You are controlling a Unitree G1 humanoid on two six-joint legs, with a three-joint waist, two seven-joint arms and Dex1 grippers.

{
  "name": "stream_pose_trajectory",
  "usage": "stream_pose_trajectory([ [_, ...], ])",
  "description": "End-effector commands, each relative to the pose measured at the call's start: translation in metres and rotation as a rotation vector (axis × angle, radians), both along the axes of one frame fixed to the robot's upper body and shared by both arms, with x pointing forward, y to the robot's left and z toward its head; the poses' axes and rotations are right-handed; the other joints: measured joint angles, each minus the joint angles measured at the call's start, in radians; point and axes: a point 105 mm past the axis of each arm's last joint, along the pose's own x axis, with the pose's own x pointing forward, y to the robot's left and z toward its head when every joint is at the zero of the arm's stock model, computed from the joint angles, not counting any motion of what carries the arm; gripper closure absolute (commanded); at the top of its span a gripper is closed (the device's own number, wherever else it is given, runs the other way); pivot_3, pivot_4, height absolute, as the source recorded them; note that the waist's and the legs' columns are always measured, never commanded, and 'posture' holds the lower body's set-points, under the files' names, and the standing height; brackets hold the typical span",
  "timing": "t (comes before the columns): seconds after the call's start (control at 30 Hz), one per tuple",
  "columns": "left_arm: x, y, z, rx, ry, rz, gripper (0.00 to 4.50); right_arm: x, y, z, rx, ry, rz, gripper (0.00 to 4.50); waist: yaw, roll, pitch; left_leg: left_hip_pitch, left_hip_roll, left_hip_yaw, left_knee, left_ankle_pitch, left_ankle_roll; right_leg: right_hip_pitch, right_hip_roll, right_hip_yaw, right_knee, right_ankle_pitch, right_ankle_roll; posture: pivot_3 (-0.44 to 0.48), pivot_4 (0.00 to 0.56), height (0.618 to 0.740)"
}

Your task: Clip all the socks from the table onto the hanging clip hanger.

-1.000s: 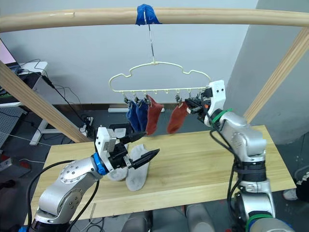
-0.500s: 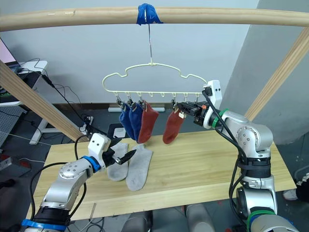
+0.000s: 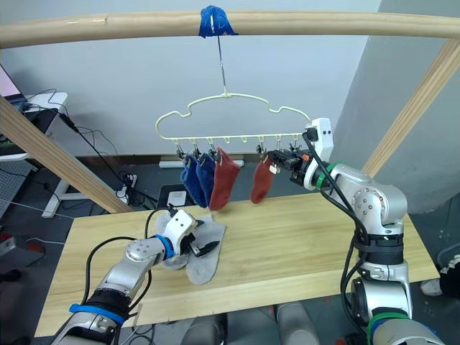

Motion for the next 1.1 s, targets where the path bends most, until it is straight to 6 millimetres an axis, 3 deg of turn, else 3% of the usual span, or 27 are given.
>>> stream_pose_trajectory([
  [0.03,-0.005,-0.002,-0.002,0.001,-0.005,-0.022,1.45,-0.003,-0.001,0.018,0.02,-0.073,-0.008,4.31,0.0,0.0,0.0,0.0,0.0,0.0,0.0,0.0,0.0,0.0,0.0,0.0,0.0,0.0,0.0,-0.145,0.196,0.74],
  [0.4,-0.007,-0.017,0.004,-0.03,-0.047,-0.059,4.49,0.001,-0.002,0.016,0.009,-0.07,-0.015,4.31,0.0,0.0,0.0,0.0,0.0,0.0,0.0,0.0,0.0,0.0,0.0,0.0,0.0,0.0,0.0,-0.138,0.204,0.74],
  [0.57,-0.011,-0.022,0.015,-0.084,-0.066,-0.086,4.49,0.002,-0.004,0.015,0.006,-0.068,-0.019,4.31,-0.001,0.0,0.0,0.0,0.0,0.0,0.0,0.0,0.0,0.0,0.0,0.0,0.0,0.0,0.0,-0.135,0.203,0.74],
  [0.73,-0.027,-0.036,0.048,-0.185,-0.14,-0.203,4.49,0.002,-0.005,0.016,0.005,-0.061,-0.017,4.31,0.0,0.0,0.0,0.0,0.0,0.0,0.0,0.0,0.0,0.0,0.0,0.0,0.0,0.0,0.0,-0.14,0.205,0.74],
  [0.83,-0.042,-0.051,0.09,-0.174,-0.346,-0.382,4.49,0.002,-0.01,0.016,0.012,-0.026,-0.004,4.31,0.0,0.0,0.0,0.0,0.0,0.0,0.0,0.0,0.0,0.0,0.0,0.0,0.0,0.0,0.0,-0.137,0.206,0.74],
  [0.93,-0.052,-0.063,0.12,-0.134,-0.561,-0.506,4.49,-0.003,-0.012,0.014,0.045,0.05,0.039,4.31,0.001,0.0,0.0,0.0,0.0,0.0,0.0,0.0,0.0,0.0,0.0,0.0,0.0,0.0,0.0,-0.139,0.21,0.74],
  [1.1,-0.045,-0.078,0.152,-0.115,-0.814,-0.532,4.49,-0.016,-0.012,0.014,0.138,0.204,0.125,4.31,0.002,0.0,0.0,0.0,0.0,0.0,0.0,0.0,0.0,0.0,0.0,0.001,-0.001,0.0,0.0,-0.145,0.209,0.74],
])
